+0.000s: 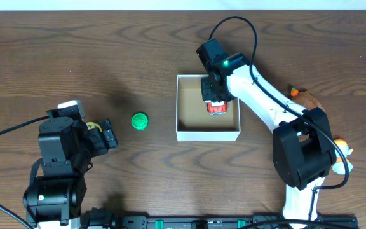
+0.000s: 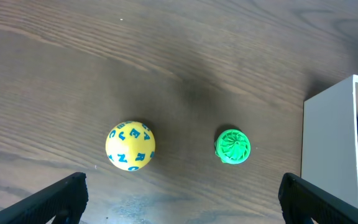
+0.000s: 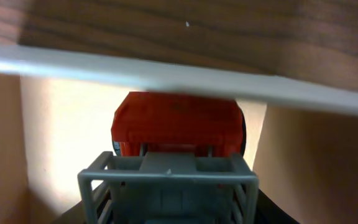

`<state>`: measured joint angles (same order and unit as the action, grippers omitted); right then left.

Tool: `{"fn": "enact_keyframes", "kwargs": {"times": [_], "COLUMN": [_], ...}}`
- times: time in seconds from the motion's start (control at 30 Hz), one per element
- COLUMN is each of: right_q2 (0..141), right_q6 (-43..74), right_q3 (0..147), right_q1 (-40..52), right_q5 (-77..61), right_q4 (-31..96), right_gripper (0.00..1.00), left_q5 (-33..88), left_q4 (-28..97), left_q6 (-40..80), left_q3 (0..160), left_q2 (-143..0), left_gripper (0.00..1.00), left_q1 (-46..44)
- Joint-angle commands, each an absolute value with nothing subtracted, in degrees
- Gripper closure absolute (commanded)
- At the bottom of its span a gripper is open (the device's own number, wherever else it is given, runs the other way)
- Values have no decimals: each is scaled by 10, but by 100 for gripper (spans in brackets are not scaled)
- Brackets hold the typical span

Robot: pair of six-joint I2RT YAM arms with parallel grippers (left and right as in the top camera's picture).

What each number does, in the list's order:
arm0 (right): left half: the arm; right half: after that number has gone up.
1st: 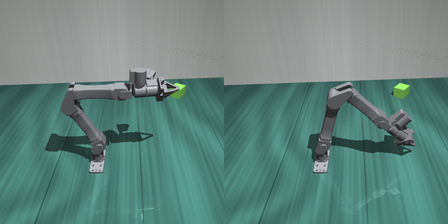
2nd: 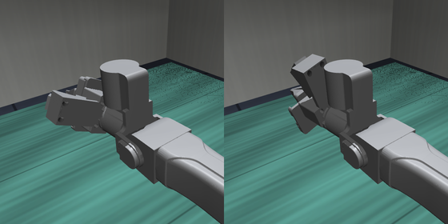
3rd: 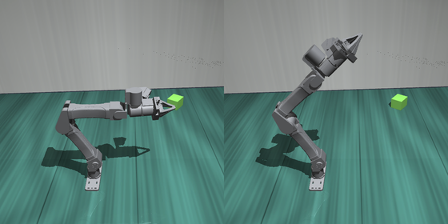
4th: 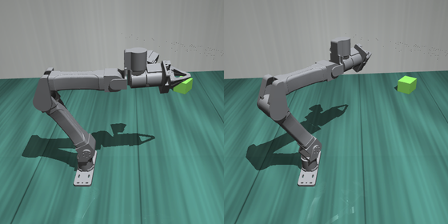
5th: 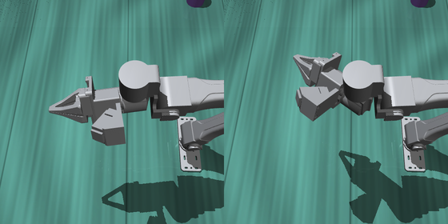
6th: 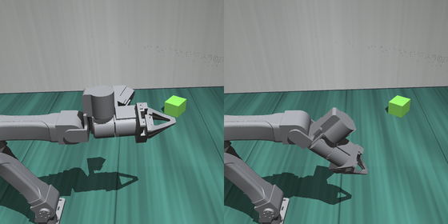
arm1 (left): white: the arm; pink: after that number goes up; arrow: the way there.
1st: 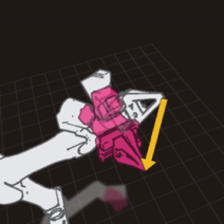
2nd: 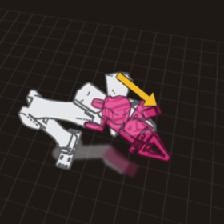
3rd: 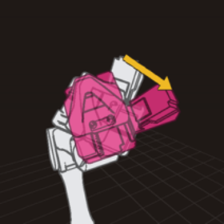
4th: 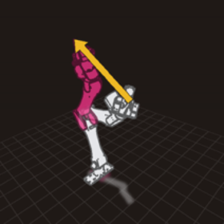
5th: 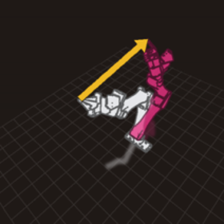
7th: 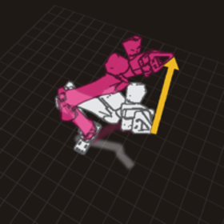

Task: Pack container
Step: 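Carry the red fire truck into the white box and release, then reach the right gripper to the brown plush toy and grasp it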

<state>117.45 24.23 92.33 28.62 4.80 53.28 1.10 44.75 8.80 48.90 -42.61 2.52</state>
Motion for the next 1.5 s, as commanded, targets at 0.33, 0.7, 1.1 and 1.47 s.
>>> {"fn": "enact_keyframes", "kwargs": {"times": [0.33,0.7,1.1,1.47], "right_q2": [1174,1174,1174,1108], "right_q6": [269,282,282,196], "right_q3": [929,929,929,1036], "right_q1": [284,285,285,277], "right_q5": [62,62,60,60], "right_q4": [576,576,574,631], "right_gripper": [98,9,1,1], "left_q5": [8,8,8,8], "left_q4": [448,448,448,448], "left_q6": [89,88,89,89], "left_q3": [502,502,502,502], "left_q2": [-426,-426,-426,-426], "left_gripper": [2,2,2,2], "left_q1": [27,27,27,27]}}
